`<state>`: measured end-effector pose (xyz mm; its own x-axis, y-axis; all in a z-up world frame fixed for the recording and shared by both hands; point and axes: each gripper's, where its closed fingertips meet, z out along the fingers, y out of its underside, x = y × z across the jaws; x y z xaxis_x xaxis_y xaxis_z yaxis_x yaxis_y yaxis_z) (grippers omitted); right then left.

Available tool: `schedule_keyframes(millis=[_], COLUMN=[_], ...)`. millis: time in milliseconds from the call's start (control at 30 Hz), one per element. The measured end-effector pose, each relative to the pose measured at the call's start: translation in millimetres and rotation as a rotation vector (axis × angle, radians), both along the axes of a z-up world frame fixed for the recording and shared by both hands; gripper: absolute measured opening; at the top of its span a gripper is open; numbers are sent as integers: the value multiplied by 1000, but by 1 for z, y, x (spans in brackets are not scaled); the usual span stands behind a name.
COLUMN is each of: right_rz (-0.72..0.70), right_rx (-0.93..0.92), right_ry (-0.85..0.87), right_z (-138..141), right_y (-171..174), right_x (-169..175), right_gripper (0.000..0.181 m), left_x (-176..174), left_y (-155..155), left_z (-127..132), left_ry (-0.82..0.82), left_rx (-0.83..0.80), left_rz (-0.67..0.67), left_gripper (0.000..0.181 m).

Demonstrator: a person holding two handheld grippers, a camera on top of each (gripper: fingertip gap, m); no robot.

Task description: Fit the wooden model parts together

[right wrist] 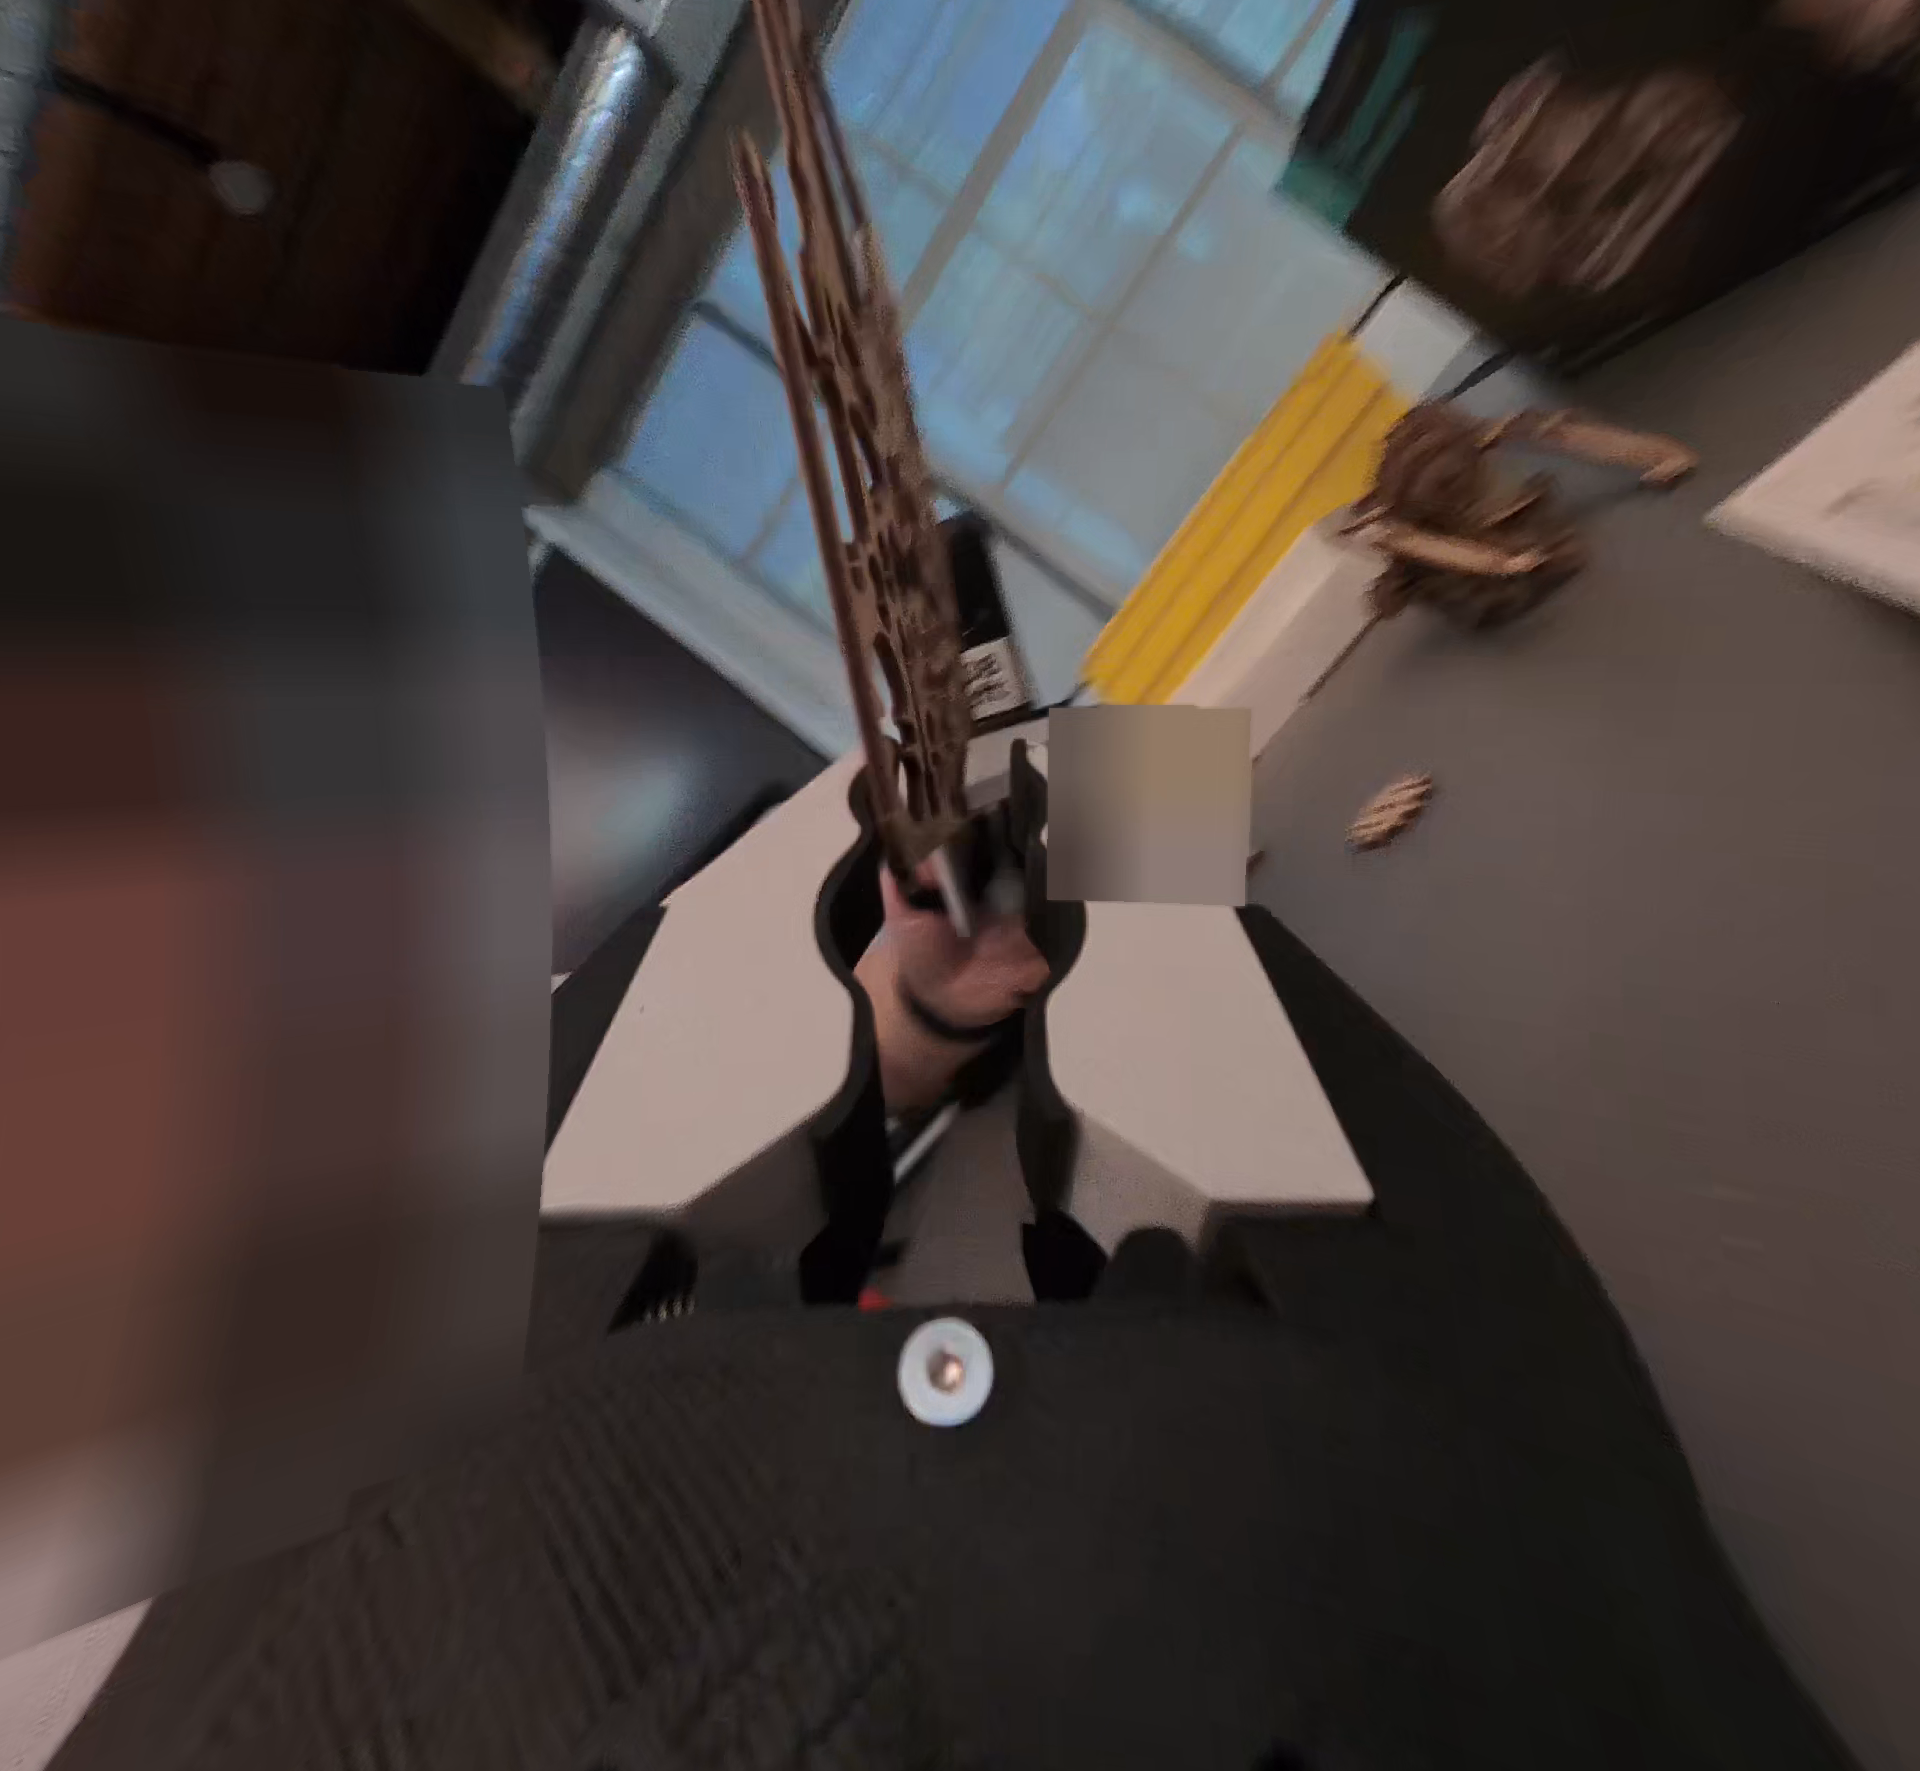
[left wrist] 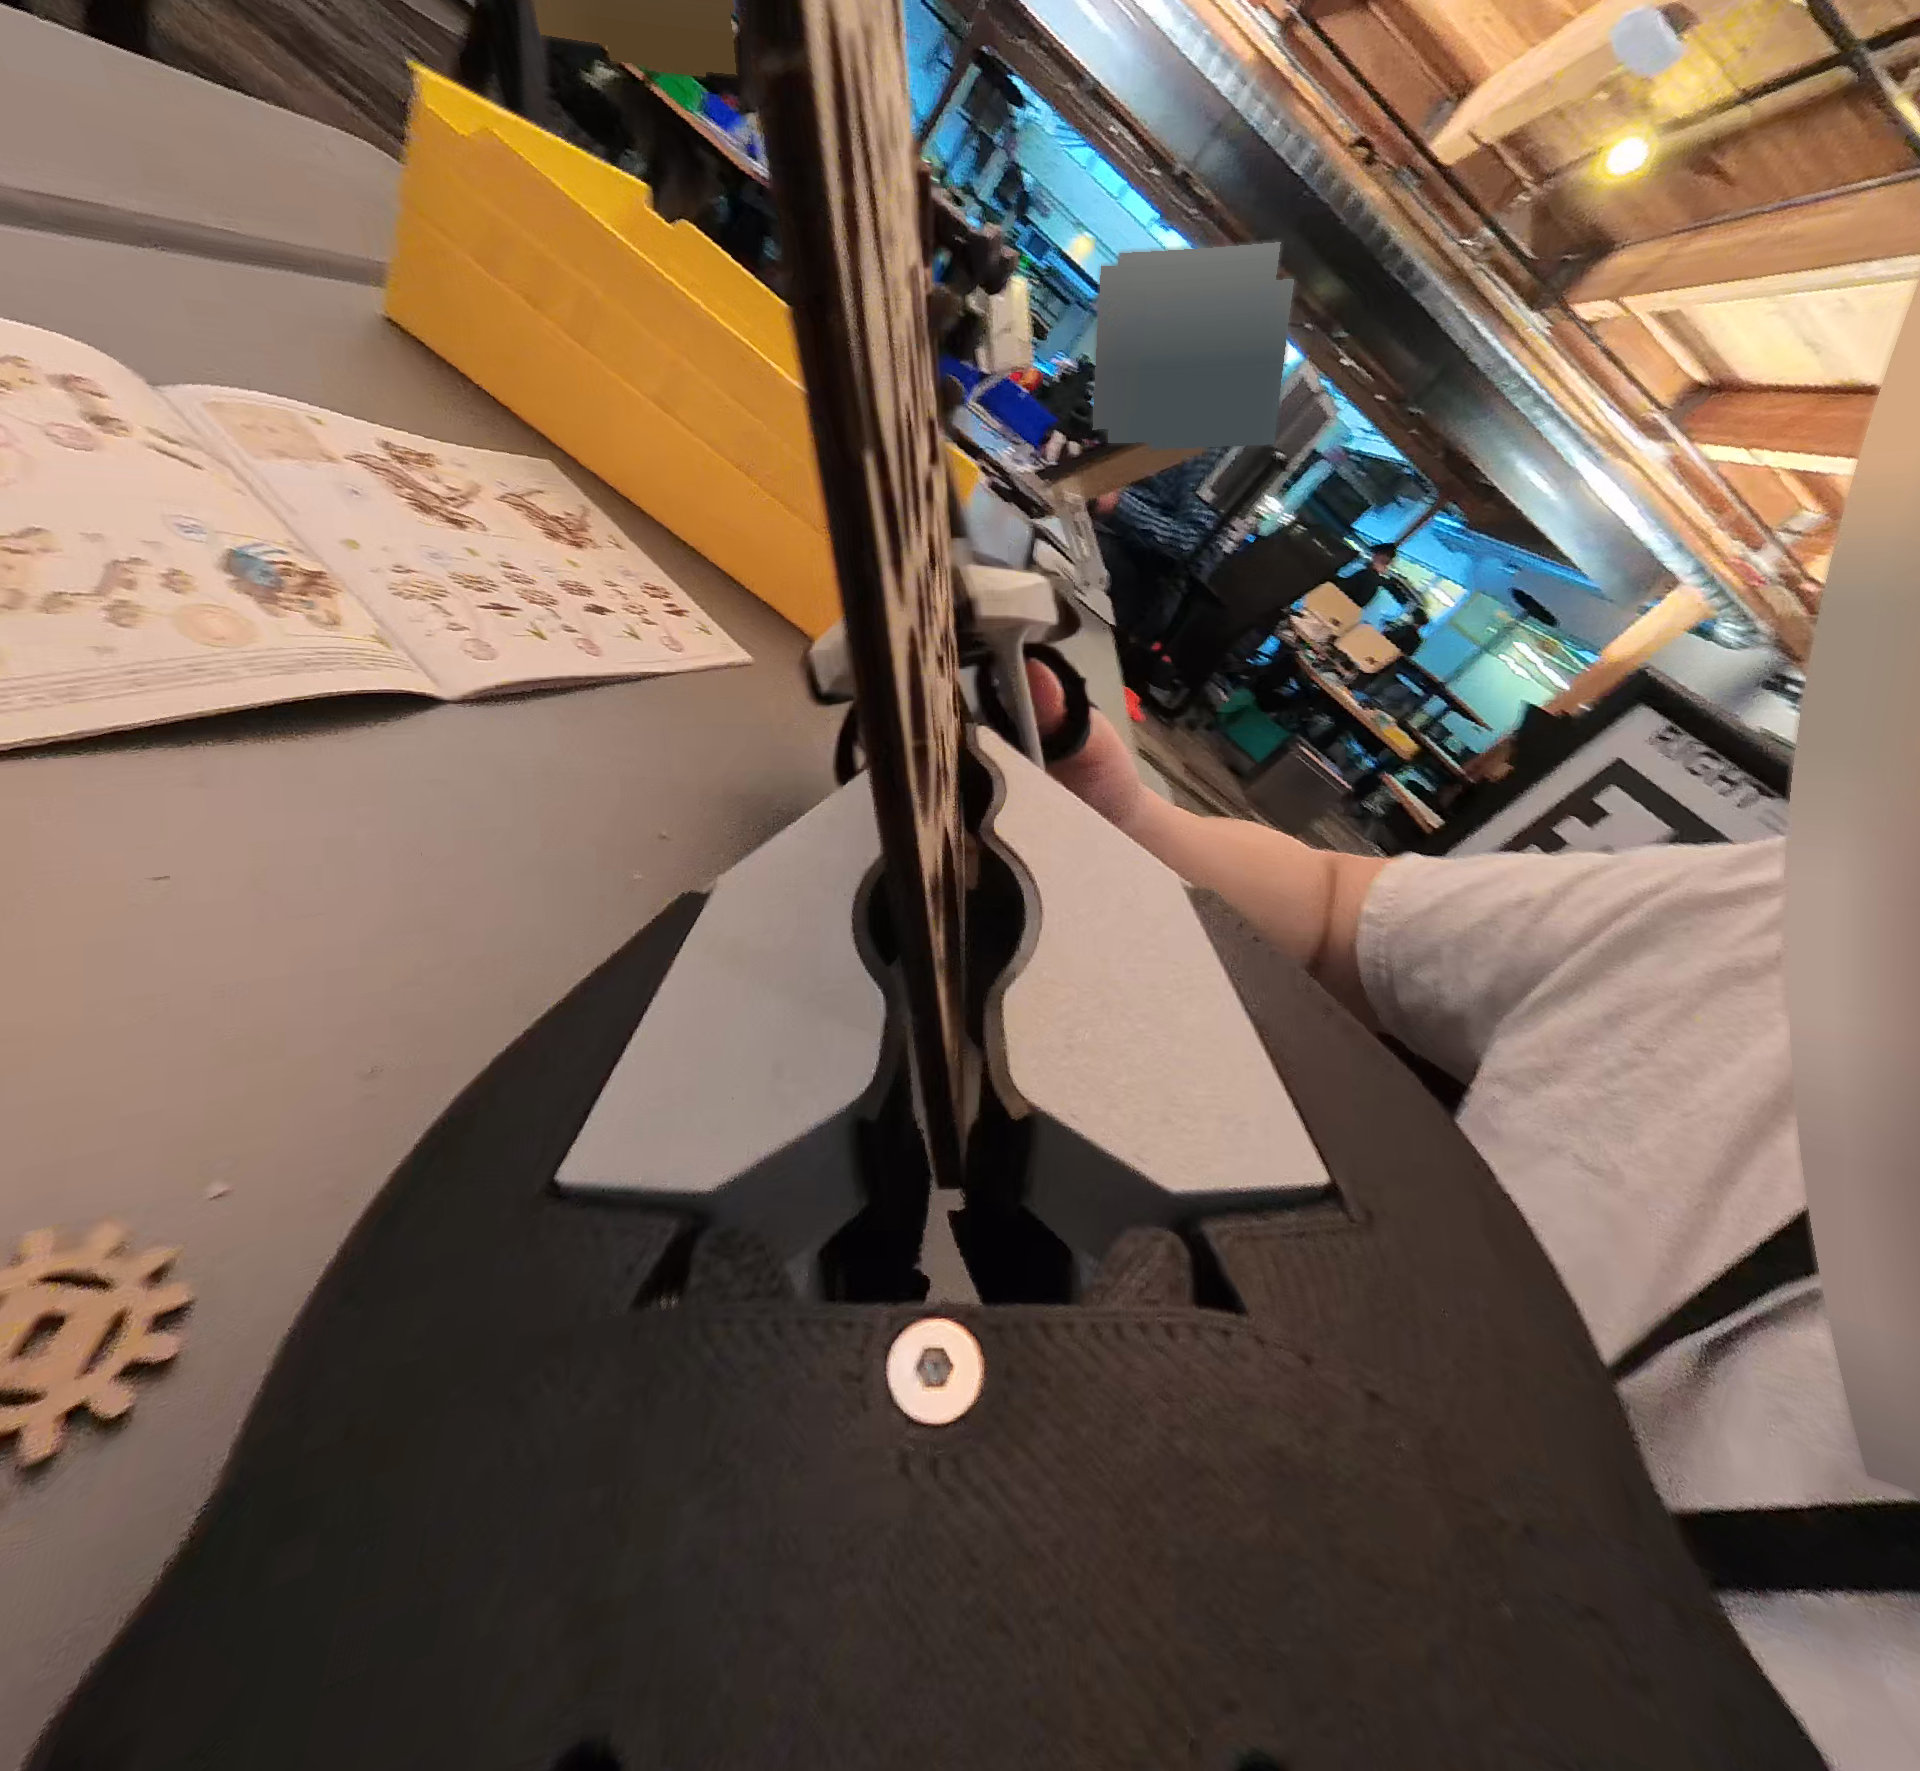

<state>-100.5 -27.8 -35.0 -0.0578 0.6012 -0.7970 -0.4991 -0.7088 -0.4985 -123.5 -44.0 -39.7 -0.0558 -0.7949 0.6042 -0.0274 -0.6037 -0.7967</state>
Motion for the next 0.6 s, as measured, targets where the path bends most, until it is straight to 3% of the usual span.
schedule_keyframes(millis=[133, 233, 300, 367, 600], right_rz=[-418, -558, -584, -610, -567], right_rx=[218, 578, 755, 831, 759], right_ry=[-282, -686, -962, -1114, -1232], right_z=[6, 16, 2, -7, -31], right_y=[18, 4, -1, 1, 13], right_x=[44, 25, 5, -5, -10], right_gripper=[19, 24, 37, 50, 55], left_x=[-7, -5, -4, -3, -1], left_y=[17, 20, 19, 19, 17], left_z=[-10, -23, -31, -36, -36], left_ry=[79, 142, 171, 176, 166], left_rx=[17, -8, -38, -85, -109], left_rz=[107, 134, 131, 128, 121], left_gripper=[1, 0, 0, 1, 1])
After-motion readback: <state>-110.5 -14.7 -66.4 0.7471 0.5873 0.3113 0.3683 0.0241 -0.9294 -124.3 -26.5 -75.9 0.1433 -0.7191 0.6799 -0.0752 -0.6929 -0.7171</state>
